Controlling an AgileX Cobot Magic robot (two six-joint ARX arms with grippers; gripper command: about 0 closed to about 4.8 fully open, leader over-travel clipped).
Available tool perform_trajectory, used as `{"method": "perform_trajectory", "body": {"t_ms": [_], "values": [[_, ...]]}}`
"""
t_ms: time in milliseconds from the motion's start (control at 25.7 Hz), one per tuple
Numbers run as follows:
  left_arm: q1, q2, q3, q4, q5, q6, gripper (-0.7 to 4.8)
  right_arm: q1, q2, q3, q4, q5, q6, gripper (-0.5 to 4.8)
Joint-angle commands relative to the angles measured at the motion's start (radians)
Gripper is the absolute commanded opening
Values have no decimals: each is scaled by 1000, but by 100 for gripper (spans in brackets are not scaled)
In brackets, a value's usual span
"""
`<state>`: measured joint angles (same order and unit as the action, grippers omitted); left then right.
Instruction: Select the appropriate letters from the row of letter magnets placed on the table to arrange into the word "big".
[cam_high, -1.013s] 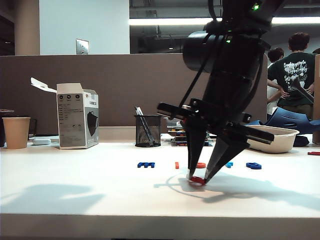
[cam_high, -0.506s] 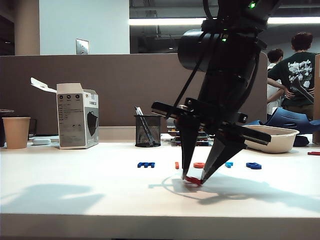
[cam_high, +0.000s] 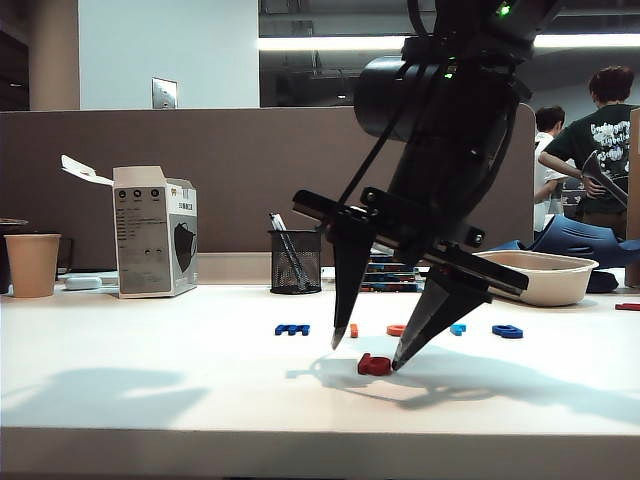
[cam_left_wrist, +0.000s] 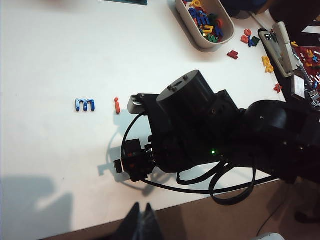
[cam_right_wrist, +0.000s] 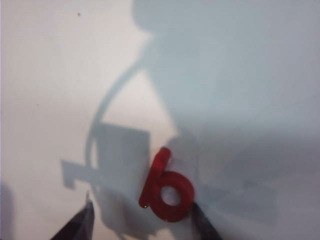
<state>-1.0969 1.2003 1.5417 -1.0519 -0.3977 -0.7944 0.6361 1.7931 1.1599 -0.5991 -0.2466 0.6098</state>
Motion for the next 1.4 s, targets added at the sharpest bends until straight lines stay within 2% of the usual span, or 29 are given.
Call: {"method": "perform_trajectory", "body": {"t_ms": [39, 234, 428, 584, 857, 1169, 1285, 1402], "values": [[1, -2, 4, 6, -8, 1, -5, -2, -3, 3, 0, -2, 0, 244], [1, -2, 4, 6, -8, 1, -5, -34, -3, 6, 2, 9, -11, 244], [1, -2, 4, 6, -8, 1, -5, -72, -3, 89, -3, 3, -69, 243], [1, -2, 4, 6, -8, 1, -5, -72, 12, 177, 13, 46, -108, 243], [1, -2, 4, 6, -8, 1, -5, -77, 208, 354, -18, 55, -143, 243], [1, -2, 4, 6, -6, 1, -5, -86, 274, 374, -39, 96, -147, 238], [1, -2, 4, 6, -8, 1, -5, -85, 296, 375, -47, 96, -147, 201], [1, -2, 4, 6, -8, 1, -5, -85, 316, 375, -64, 100, -146, 201]]}}
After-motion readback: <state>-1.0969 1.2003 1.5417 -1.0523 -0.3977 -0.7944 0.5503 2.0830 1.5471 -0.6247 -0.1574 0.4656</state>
